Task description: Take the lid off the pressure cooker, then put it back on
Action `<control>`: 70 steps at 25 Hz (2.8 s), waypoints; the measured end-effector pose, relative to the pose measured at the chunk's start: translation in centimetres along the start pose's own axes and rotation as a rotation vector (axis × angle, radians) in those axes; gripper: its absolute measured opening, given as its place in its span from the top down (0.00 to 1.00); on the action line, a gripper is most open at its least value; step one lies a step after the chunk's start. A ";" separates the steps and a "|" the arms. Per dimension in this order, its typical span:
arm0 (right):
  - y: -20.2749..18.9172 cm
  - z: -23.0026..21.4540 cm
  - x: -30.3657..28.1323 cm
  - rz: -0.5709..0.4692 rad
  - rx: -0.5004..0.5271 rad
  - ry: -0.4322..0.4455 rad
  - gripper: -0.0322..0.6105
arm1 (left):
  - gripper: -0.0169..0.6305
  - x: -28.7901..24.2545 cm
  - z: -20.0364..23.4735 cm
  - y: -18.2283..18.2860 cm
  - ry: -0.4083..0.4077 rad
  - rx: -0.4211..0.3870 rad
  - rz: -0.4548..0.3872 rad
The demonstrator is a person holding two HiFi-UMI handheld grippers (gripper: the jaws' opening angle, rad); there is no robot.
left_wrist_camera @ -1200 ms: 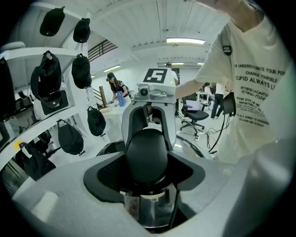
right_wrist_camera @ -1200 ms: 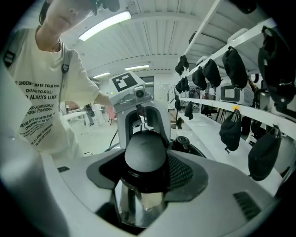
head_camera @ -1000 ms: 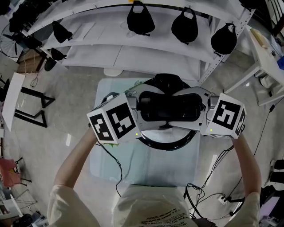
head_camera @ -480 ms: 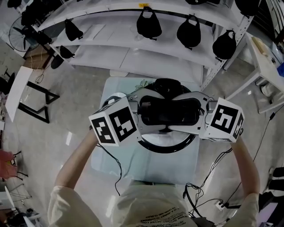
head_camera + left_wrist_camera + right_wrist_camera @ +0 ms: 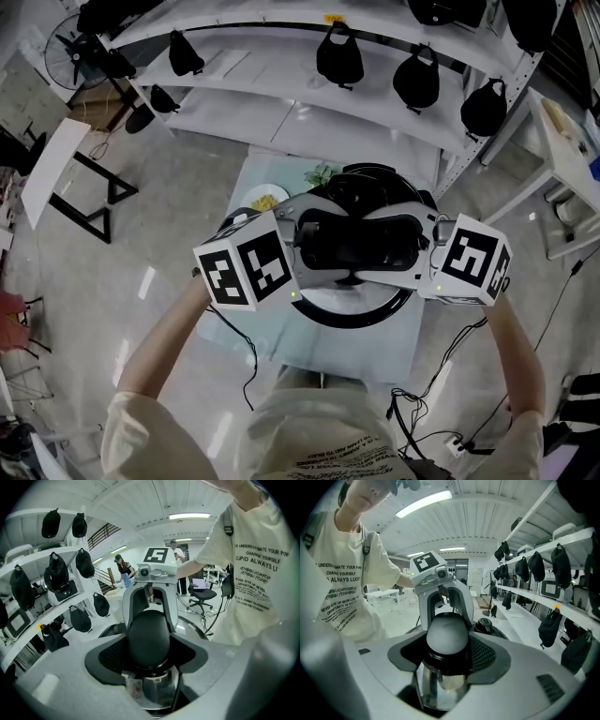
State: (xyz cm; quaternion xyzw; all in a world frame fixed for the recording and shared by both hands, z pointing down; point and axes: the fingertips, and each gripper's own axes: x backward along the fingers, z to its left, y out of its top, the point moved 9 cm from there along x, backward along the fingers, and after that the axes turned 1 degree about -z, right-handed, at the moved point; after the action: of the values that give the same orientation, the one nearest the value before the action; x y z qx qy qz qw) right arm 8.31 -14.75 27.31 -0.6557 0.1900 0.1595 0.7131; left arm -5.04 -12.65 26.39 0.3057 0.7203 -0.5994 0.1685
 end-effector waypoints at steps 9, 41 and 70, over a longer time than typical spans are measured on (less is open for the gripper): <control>1.0 3.3 -1.7 -0.007 0.034 0.055 0.53 | 0.53 2.1 -3.9 -0.6 0.043 0.027 0.022; -1.6 11.8 -11.3 0.053 -0.032 0.111 0.53 | 0.53 4.1 -13.1 -9.4 -0.002 0.106 0.087; -13.5 13.3 -19.2 0.205 -0.057 0.089 0.53 | 0.53 -5.1 -16.4 -20.7 -0.072 0.120 0.188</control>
State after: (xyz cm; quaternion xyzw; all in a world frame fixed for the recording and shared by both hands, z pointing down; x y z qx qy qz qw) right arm -1.26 -2.32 49.20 -0.6593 0.2829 0.2080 0.6648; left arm -12.46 0.01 48.88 0.3597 0.6448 -0.6336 0.2313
